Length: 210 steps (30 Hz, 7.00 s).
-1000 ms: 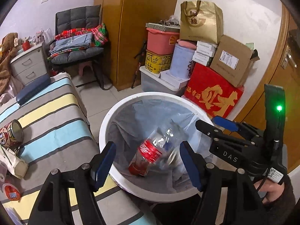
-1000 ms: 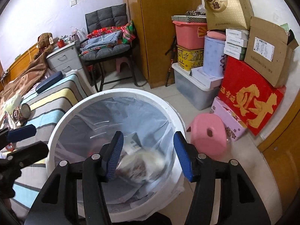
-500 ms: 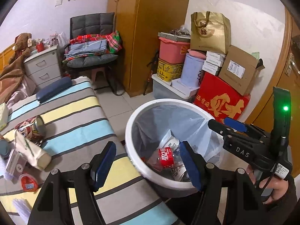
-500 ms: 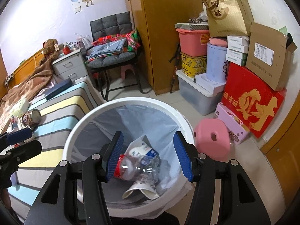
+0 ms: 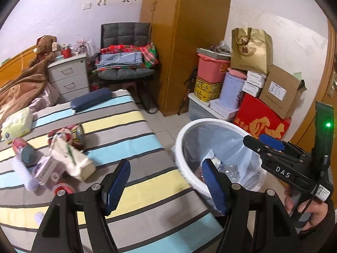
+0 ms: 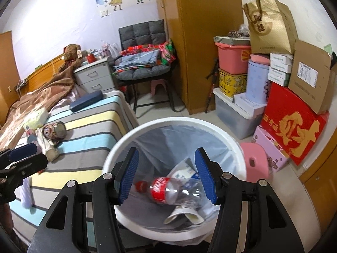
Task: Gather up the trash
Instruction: 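Move both tools back from the bin toward the table, then grasp the white foam net sleeve with left tool while right tool grasps the white paper bag, then carry foam sleeve and paper bag over the white bin and open both tools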
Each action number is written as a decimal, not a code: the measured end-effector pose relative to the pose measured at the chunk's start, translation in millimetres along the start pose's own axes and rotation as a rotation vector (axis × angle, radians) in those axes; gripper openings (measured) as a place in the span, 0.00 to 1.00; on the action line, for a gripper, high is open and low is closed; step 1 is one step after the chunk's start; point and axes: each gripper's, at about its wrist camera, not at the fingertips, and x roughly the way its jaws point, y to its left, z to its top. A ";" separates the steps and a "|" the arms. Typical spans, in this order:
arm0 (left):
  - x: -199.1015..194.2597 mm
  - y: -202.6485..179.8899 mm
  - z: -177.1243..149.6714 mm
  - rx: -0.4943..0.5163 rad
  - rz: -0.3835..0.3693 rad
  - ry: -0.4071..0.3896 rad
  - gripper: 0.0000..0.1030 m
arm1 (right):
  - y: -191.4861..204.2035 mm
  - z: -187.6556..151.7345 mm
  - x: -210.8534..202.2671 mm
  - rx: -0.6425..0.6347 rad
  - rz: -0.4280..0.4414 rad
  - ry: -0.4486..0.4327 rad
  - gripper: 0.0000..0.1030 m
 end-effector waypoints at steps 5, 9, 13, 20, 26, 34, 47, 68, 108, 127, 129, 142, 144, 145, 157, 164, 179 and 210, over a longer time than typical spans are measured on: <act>-15.8 24.3 -6.0 -0.033 0.037 -0.020 0.68 | 16.1 1.9 -0.7 -0.026 0.032 -0.010 0.55; -29.5 51.2 -13.0 -0.071 0.079 -0.033 0.68 | 33.0 1.7 0.6 -0.055 0.058 -0.009 0.55; -37.7 77.2 -20.3 -0.113 0.115 -0.033 0.68 | 45.2 1.0 1.6 -0.076 0.081 -0.008 0.55; -48.4 118.0 -37.2 -0.169 0.182 -0.024 0.68 | 68.3 0.7 6.7 -0.114 0.126 0.003 0.55; -64.5 158.2 -49.5 -0.235 0.242 -0.034 0.68 | 97.3 1.7 13.0 -0.162 0.177 0.016 0.55; -72.9 200.6 -59.0 -0.284 0.297 -0.020 0.68 | 135.3 3.2 30.0 -0.222 0.260 0.056 0.55; -48.7 263.5 -55.8 -0.387 0.315 0.040 0.68 | 170.3 6.5 68.2 -0.269 0.381 0.154 0.55; 15.2 308.4 -47.2 -0.525 0.252 0.112 0.68 | 187.9 1.2 84.1 -0.361 0.486 0.225 0.46; 32.6 300.2 -44.7 -0.580 0.262 0.159 0.36 | 178.9 -2.0 71.7 -0.321 0.432 0.156 0.12; -5.1 252.8 -52.1 -0.451 0.261 0.116 0.25 | 167.2 -0.5 52.8 -0.286 0.440 0.113 0.12; -10.9 241.5 -52.1 -0.404 0.287 0.105 0.25 | 166.1 -1.2 49.4 -0.283 0.439 0.106 0.12; -44.4 186.8 -37.6 -0.294 0.231 0.030 0.25 | 150.9 -1.1 29.8 -0.247 0.408 0.057 0.12; -47.6 177.9 -34.3 -0.276 0.218 0.020 0.25 | 147.0 0.0 26.6 -0.240 0.400 0.046 0.12; -48.9 172.4 -32.2 -0.263 0.212 0.015 0.25 | 144.7 0.7 24.8 -0.237 0.396 0.040 0.12; -51.5 109.0 -11.8 -0.147 0.133 -0.014 0.25 | 113.6 6.6 3.5 -0.185 0.334 -0.033 0.12; -39.5 67.3 -1.2 -0.086 0.068 -0.021 0.25 | 84.3 7.6 -5.2 -0.161 0.270 -0.056 0.12; 3.9 -26.7 16.8 0.051 -0.081 0.017 0.25 | 18.1 7.3 -19.2 -0.082 0.112 -0.080 0.12; 106.7 -92.1 15.4 0.106 -0.161 0.184 0.50 | -39.7 -6.8 18.2 -0.032 -0.024 0.093 0.13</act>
